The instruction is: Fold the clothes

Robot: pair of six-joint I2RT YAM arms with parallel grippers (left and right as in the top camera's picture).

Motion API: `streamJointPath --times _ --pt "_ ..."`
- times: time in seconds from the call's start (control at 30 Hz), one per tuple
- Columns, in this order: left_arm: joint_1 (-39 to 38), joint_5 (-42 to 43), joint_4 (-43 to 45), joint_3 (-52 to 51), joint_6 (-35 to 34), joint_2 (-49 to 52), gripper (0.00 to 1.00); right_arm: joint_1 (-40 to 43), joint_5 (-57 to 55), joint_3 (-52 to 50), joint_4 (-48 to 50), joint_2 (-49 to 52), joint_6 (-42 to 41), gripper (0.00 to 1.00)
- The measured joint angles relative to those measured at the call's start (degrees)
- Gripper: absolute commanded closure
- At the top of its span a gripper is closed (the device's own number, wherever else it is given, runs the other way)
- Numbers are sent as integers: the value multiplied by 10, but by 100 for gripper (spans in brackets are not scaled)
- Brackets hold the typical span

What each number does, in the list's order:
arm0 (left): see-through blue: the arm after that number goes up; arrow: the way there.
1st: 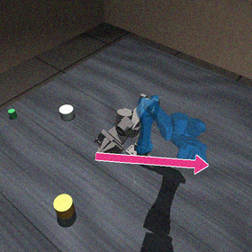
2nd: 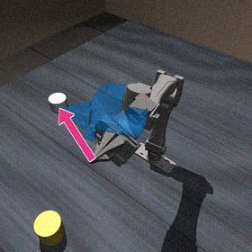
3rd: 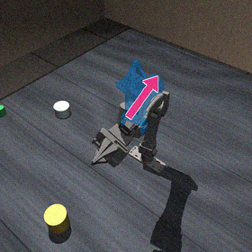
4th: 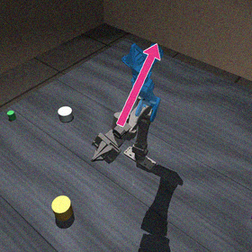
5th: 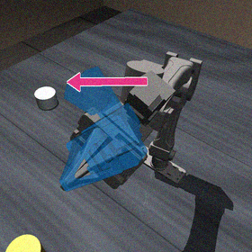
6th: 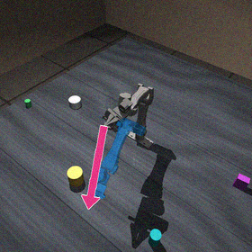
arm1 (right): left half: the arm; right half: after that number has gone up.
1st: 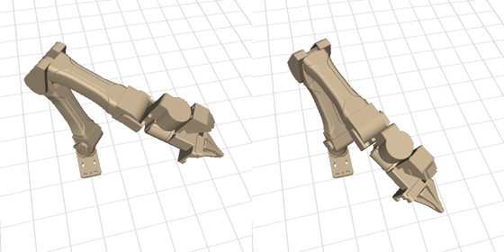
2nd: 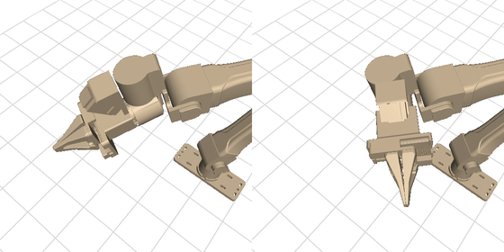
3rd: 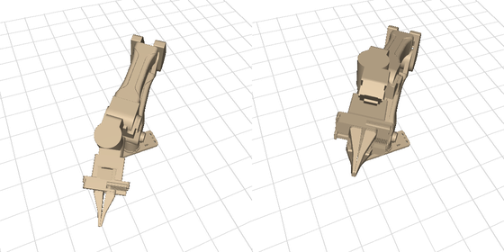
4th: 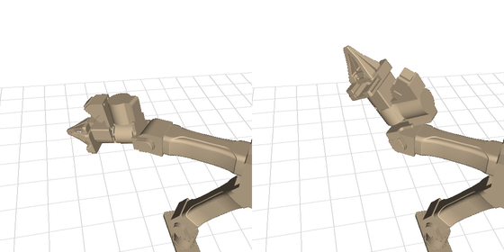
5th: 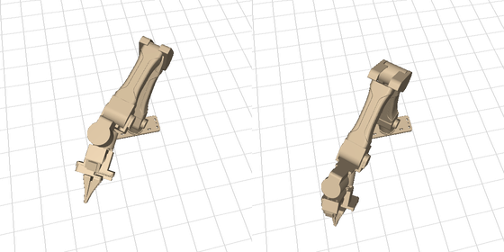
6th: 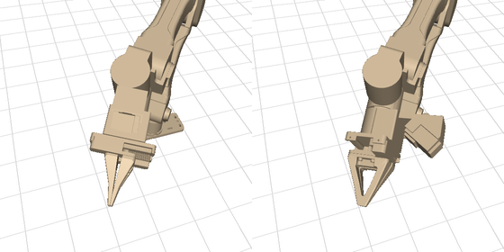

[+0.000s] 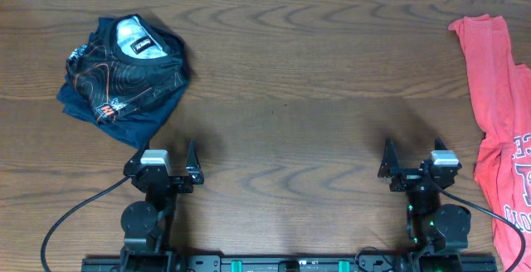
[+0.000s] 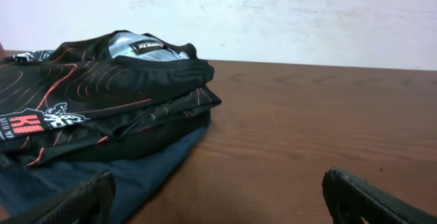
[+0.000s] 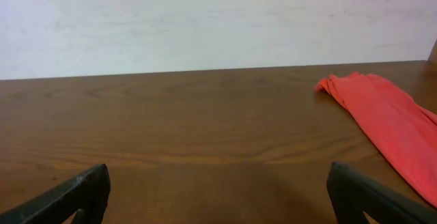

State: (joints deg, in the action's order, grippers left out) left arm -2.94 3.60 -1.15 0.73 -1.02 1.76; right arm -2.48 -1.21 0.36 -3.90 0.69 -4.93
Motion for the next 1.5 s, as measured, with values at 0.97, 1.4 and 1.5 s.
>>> streamJointPath --times 0.97,1.4,1.5 --pt "2 0 0 0 0 -10 2 0 0 0 0 0 0 1" --pt "2 0 0 0 0 -10 2 0 0 0 0 0 0 1" --pt "2 0 0 0 0 -10 2 0 0 0 0 0 0 1"
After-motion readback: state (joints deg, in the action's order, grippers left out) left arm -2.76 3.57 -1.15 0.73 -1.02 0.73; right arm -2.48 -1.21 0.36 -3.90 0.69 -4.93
